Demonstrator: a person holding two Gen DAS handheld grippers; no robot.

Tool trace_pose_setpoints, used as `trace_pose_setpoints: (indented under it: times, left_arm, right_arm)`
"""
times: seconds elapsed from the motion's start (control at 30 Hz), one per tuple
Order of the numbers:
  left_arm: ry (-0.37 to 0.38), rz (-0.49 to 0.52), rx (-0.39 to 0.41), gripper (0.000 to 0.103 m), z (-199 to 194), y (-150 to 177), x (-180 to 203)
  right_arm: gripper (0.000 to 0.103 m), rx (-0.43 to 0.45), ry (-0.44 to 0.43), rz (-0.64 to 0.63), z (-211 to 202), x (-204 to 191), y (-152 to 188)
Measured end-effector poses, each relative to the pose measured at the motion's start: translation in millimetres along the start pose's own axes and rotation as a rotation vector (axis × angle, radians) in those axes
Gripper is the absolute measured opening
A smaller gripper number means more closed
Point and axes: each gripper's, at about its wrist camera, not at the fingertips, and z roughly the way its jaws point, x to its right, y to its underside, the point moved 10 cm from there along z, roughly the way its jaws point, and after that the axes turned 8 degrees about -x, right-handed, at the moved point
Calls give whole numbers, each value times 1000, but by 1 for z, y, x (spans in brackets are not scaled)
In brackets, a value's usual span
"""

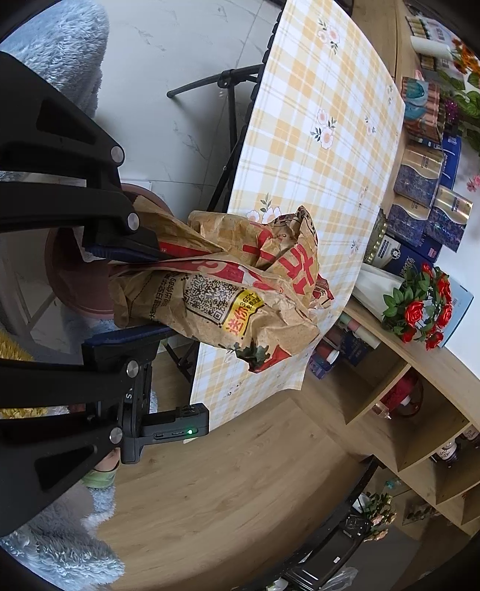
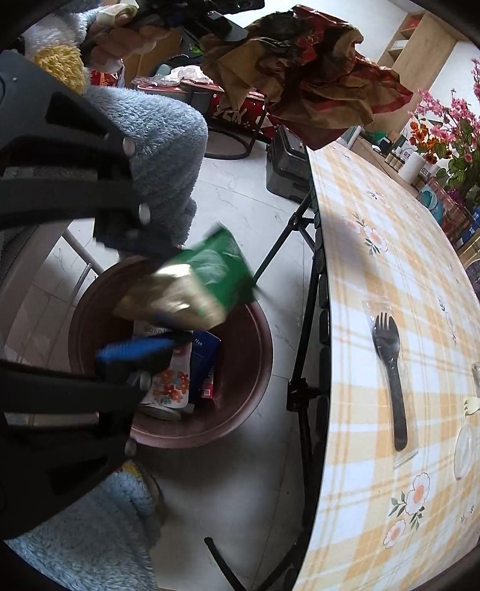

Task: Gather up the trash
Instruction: 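Carry the paper bag and green packet with both grippers down over the bin, then open the right gripper to drop the green packet while the left drops the paper bag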

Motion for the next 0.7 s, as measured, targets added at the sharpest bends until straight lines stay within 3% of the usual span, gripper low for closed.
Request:
trace_pose_setpoints:
  times: [0.23,0.27,0.43,0.63,0.7]
  left_arm:
    - [-17,39,-22,30,8,1,6]
    - [-22,49,-29,30,11,2,7]
    - [-26,141,-75,30,29,7,16]
    - [-42,343,-174,31,66,26,31]
    - [-31,375,-195,31,77,32,33]
  right_arm:
    - [70,60,17,-25,-15,-1,-8]
    - [77,80,29,-25,-19,1,-10]
    - [94,313,243,-80,-70,22,-31]
    - [97,598,513,-58,-131,55,-36]
    - [97,631,558,-8,-139,71,-32]
